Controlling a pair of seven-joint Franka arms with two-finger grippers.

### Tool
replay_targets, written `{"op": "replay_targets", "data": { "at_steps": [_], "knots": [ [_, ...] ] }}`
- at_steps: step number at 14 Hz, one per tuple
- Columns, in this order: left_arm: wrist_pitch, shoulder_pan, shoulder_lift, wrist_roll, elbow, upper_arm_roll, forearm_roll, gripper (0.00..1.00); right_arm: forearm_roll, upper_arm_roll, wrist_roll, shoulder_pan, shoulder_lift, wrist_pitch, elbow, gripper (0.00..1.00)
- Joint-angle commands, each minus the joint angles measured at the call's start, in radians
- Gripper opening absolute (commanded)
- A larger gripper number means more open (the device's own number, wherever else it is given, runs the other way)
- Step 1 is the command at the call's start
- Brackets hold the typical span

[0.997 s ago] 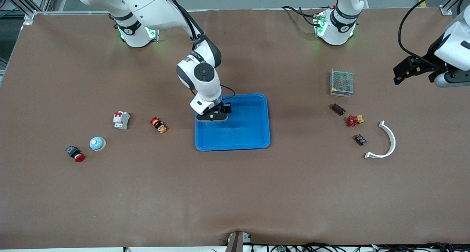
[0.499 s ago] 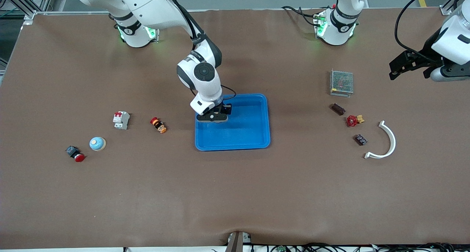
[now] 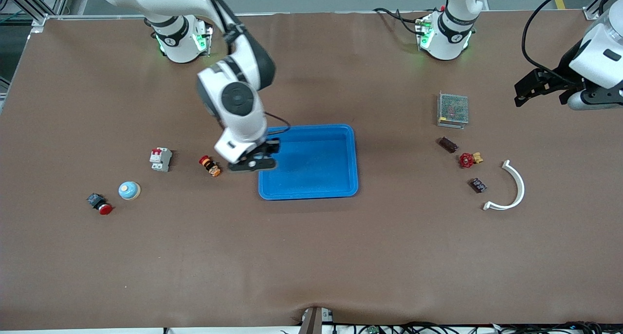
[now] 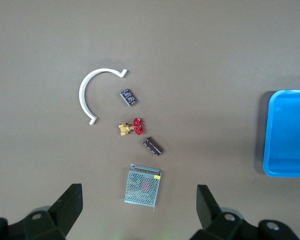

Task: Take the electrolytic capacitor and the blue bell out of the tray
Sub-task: 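Carry the second bell with the right gripper beside the red button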

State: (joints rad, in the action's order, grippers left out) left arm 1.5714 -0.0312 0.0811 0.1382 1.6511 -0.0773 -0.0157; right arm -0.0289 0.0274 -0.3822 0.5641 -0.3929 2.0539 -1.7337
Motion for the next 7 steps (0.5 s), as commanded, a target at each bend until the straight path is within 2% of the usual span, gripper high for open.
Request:
{"op": "replay_targets", "data": {
  "at_steps": [1,3,7],
  "knots": [
    [-0.002,-0.006,0.005,-0.012,-0.004,0.007,0.003,1.00,0.029,-0.015,0.313,-0.157,0.063,-0.060,-0.020,0.41],
    [-0.002,-0.006,0.006,-0.012,-0.005,0.007,0.003,1.00,0.035,-0.014,0.492,-0.243,0.071,-0.074,-0.020,0.41],
    [-0.007,-0.004,0.009,-0.015,-0.002,-0.001,-0.003,1.00,0.035,-0.012,0.727,-0.381,0.057,-0.049,-0.030,0.41]
  ]
}}
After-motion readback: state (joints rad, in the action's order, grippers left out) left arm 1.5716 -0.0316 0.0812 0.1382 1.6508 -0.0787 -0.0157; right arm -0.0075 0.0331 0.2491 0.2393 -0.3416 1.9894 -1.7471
